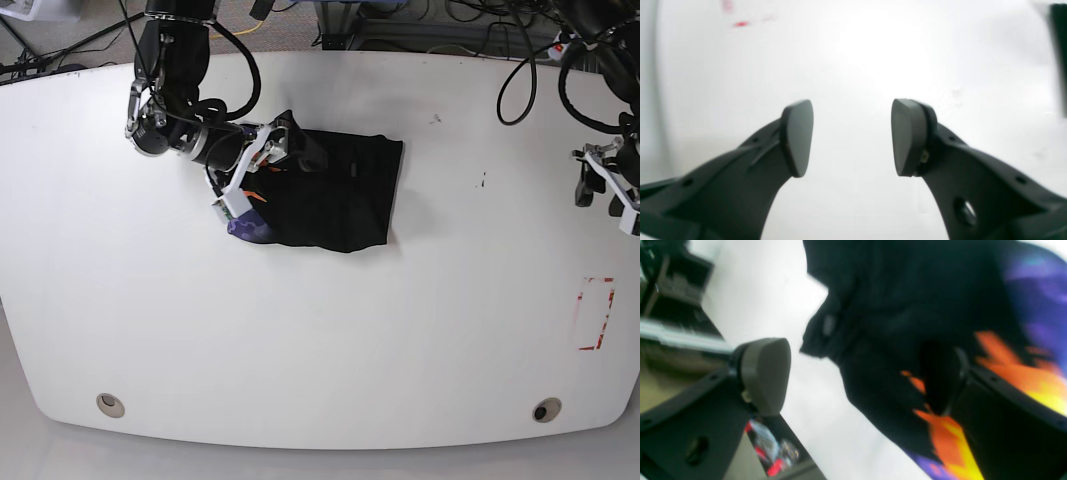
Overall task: Fold the T-shirt properly
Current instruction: 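Press the folded bundle with the right gripper and bring the left gripper back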
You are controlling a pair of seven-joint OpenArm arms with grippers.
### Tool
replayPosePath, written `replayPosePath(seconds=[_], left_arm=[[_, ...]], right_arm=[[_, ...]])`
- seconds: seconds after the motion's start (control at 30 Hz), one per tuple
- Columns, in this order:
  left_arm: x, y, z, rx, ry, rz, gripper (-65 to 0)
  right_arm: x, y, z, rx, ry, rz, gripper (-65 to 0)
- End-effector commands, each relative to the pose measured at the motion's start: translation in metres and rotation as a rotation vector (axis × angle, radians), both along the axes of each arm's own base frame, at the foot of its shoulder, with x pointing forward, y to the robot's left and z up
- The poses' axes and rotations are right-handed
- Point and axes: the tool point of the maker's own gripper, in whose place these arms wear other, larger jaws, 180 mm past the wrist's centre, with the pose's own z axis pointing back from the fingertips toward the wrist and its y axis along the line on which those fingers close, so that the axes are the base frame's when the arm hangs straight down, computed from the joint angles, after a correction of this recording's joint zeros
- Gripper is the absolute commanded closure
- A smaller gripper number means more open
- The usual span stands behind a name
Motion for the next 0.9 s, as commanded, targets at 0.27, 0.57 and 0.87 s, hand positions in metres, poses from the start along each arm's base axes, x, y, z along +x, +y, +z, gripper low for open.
replayPosePath(seconds=[0.27, 0.57, 0.87], left_arm=[[-0.011, 0.018, 0.006, 0.053, 0.019, 0.005, -34.4], [-0.017, 0.015, -0.002, 0.049, 0.046, -0.001, -34.4], [-0.008, -0.024, -0.015, 0.044, 0.081, -0.129, -34.4]], right_arm=[[0.025, 0.066, -0.005, 0.088, -0.086, 0.068, -53.7], [0.076, 0.081, 0.000, 0.114, -0.107, 0.064, -41.2], [0.098, 0.123, 0.040, 0.125, -0.132, 0.105, -40.9]])
